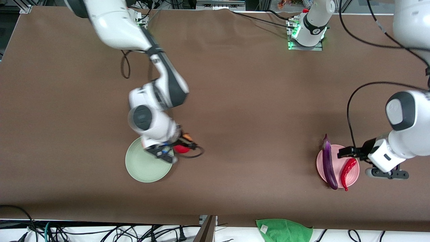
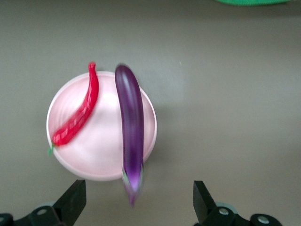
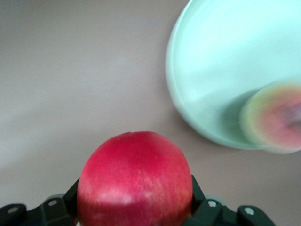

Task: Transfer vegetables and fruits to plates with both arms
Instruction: 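Carry the apple to the green plate while the left gripper withdraws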

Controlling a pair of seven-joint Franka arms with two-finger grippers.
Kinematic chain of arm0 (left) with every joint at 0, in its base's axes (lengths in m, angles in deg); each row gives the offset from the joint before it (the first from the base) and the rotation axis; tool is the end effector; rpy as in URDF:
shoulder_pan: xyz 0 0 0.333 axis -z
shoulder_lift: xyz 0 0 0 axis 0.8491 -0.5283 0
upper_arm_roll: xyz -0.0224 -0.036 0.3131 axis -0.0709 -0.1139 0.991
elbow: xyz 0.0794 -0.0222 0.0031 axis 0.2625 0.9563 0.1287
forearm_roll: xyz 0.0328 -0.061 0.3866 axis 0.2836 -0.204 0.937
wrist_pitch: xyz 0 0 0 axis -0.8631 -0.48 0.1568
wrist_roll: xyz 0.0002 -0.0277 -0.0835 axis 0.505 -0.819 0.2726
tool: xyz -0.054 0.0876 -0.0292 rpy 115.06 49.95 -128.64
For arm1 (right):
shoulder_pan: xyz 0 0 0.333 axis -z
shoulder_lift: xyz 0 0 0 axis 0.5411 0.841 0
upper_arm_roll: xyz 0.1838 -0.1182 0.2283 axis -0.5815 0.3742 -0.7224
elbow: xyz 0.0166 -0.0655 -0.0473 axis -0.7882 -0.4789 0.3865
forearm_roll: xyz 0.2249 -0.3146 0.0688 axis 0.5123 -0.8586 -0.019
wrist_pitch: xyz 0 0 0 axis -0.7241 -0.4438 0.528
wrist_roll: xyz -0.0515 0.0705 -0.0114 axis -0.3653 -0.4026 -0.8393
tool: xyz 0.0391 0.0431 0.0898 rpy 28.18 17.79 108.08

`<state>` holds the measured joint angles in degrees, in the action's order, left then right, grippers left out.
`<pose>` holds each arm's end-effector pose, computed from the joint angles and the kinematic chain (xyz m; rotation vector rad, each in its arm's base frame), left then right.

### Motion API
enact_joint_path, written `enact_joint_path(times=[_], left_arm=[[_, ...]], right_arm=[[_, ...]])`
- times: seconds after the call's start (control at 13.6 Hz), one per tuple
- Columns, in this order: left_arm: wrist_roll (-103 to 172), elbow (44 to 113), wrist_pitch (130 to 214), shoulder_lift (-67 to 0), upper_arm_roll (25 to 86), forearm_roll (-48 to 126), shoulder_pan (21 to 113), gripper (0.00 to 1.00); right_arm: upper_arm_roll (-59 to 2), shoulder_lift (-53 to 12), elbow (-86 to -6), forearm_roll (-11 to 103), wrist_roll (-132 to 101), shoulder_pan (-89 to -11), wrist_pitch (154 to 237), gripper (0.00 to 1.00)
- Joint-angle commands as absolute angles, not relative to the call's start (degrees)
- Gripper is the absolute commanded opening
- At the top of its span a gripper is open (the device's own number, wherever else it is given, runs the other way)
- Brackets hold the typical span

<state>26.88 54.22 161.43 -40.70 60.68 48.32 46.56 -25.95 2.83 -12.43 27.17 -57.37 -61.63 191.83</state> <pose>0.7136 0.0173 0.4063 3.0191 -0.0131 -0.0491 0.6929 0.3203 0.3226 -2.9211 0.5215 0.1259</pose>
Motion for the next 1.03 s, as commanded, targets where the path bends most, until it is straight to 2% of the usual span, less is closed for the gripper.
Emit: enact_joint_path(times=[0.0,0.22,0.44,0.52,0.74,0.96], left_arm=[[30.53,58.23,153.32,-31.29,61.47,49.25,47.12,1.0],[30.28,58.23,148.72,-23.99,61.64,52.24,47.12,1.0],[30.36,58.23,147.75,-18.97,61.82,52.15,47.56,1.0],[30.36,58.23,147.66,-17.66,61.82,52.24,47.82,1.0],[30.8,58.93,141.97,-15.63,62.35,51.36,48.53,1.0],[32.82,59.02,137.93,-15.53,62.44,51.27,48.97,1.0]], right_arm=[[-27.04,1.51,-14.76,28.3,-46.99,-58.43,188.58,0.13],[-26.95,1.69,-16.16,27.86,-43.74,-56.5,189.46,0.18],[-26.95,2.48,-16.25,27.94,-33.12,-53.86,191.03,0.37],[-26.95,3.0,-16.25,27.94,-30.91,-53.59,192.87,0.47],[-27.12,4.41,-16.25,28.03,-26.41,-54.02,200.34,0.99],[-27.12,3.54,-16.08,27.94,-26.4,-53.94,199.49,1.0]])
